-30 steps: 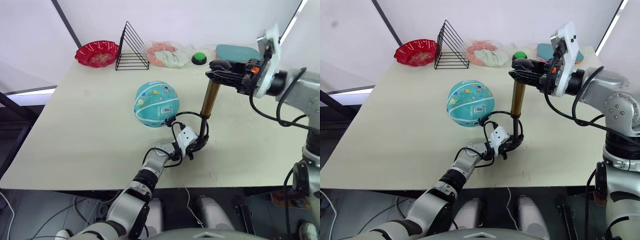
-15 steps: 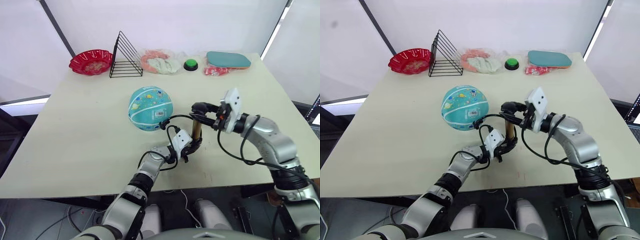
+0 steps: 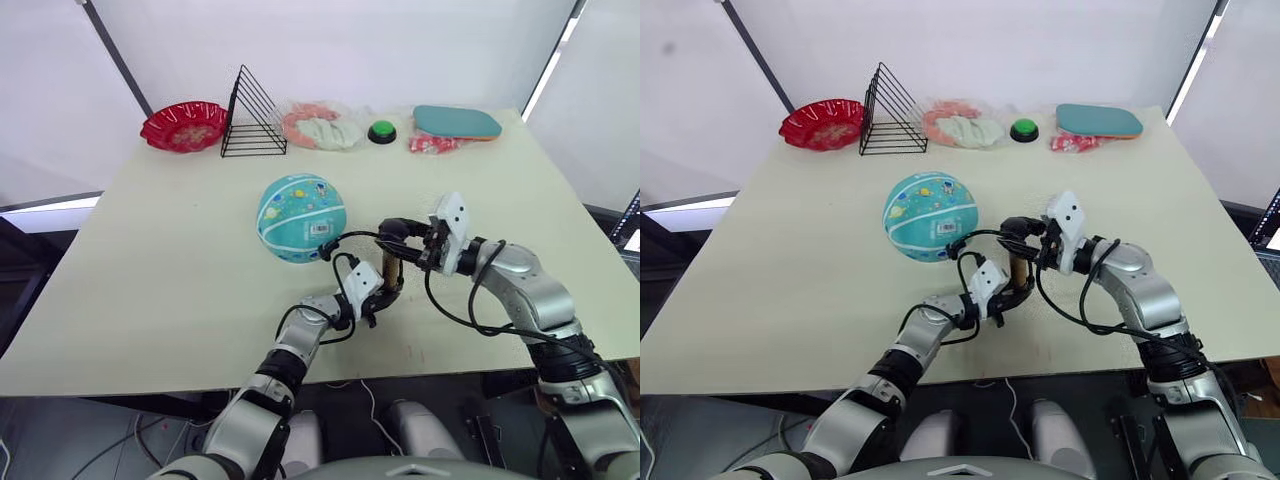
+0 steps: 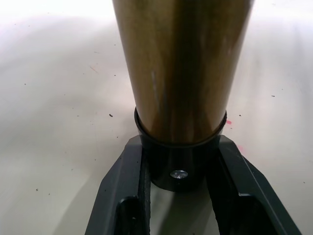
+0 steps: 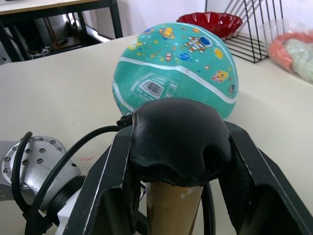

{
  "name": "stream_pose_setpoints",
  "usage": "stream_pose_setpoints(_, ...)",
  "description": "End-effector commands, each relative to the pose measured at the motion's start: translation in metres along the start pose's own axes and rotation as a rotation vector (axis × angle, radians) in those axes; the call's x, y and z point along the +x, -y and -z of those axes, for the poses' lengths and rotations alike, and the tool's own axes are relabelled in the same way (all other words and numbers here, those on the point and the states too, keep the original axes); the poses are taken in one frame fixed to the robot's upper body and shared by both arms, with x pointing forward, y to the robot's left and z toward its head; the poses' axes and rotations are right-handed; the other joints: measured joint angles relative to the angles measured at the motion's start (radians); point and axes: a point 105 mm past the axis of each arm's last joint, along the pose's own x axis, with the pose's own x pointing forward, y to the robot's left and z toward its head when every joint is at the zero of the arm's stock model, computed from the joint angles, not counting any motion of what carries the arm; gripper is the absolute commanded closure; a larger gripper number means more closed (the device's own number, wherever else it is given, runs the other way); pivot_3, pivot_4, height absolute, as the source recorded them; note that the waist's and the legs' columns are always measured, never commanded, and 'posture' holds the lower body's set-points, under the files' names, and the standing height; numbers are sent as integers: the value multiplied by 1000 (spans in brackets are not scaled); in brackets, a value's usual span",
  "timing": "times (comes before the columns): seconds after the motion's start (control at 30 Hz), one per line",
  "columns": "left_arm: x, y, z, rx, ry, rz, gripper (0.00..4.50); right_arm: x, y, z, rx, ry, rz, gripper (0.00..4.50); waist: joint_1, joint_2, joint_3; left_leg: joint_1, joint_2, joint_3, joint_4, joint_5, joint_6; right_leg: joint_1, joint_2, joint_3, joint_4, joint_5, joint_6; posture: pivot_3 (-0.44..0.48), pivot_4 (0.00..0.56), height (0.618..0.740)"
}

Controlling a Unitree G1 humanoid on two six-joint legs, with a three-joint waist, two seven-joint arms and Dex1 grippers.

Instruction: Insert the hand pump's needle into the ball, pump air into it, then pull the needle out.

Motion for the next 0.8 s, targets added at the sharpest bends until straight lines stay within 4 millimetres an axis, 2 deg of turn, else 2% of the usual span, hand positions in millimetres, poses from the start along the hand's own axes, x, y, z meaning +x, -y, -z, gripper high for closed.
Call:
stream_pose_setpoints(0.03,-2,18,32,-55,-111,53,3438,-4,-1,-5,51,-30,-8,2898,0,2,3,0,0,0,0,0,0,0,0,0,0,0,0,0,150,740)
stream_pose_setpoints(0.17,-2,19,33,-56,-114,56,3438,-12,2,-55,8,54,-1,2898,7,6,14,-3,-1,0,1,0,0,-2,-1,0,0,0,0,0,150,740)
stream_pose_setpoints(0.23,-2,20,33,-57,-115,59,3438,-18,4,-88,-11,111,7,2898,10,7,18,-5,-1,0,1,0,0,-4,-1,0,0,2,4,0,150,740)
stream_pose_setpoints(0.3,-2,20,33,-57,-115,61,3438,-24,4,-113,-18,150,11,2898,13,10,23,-8,-2,1,1,0,0,-7,-1,1,0,2,4,0,150,740)
stream_pose_setpoints(0.4,-1,20,33,-57,-116,64,3439,-33,8,-142,-33,180,30,2898,23,10,26,-9,-2,0,1,0,0,-8,-1,0,0,3,4,0,150,740)
stream_pose_setpoints(0.5,0,21,33,-57,-115,65,3439,-41,10,-161,-40,200,42,2898,26,9,29,-10,-2,0,1,0,0,-9,-2,0,0,2,4,0,150,740)
stream_pose_setpoints(0.57,1,21,32,-58,-114,66,3439,-51,11,-182,-67,222,53,2898,26,10,32,-11,-2,0,1,0,0,-9,-2,0,0,2,4,0,150,740)
stream_pose_setpoints(0.63,1,21,33,-60,-113,66,3439,-57,12,-195,-74,233,57,2898,27,10,34,-13,-2,0,3,0,0,-10,-3,0,0,3,5,0,150,740)
stream_pose_setpoints(0.7,0,21,33,-61,-113,66,3439,-57,11,-197,-70,231,56,2898,27,8,36,-14,-2,-1,3,0,0,-11,-2,-1,0,3,5,0,150,740)
stream_pose_setpoints(0.77,1,21,33,-63,-113,66,3439,-54,10,-193,-63,214,52,2898,28,9,37,-18,-2,-1,4,0,0,-14,-3,-1,0,3,5,0,150,740)
stream_pose_setpoints(0.8,1,22,33,-65,-113,67,3439,-50,9,-181,-55,182,46,2898,28,9,37,-18,-2,-1,4,0,0,-14,-3,-1,0,3,5,0,150,740)
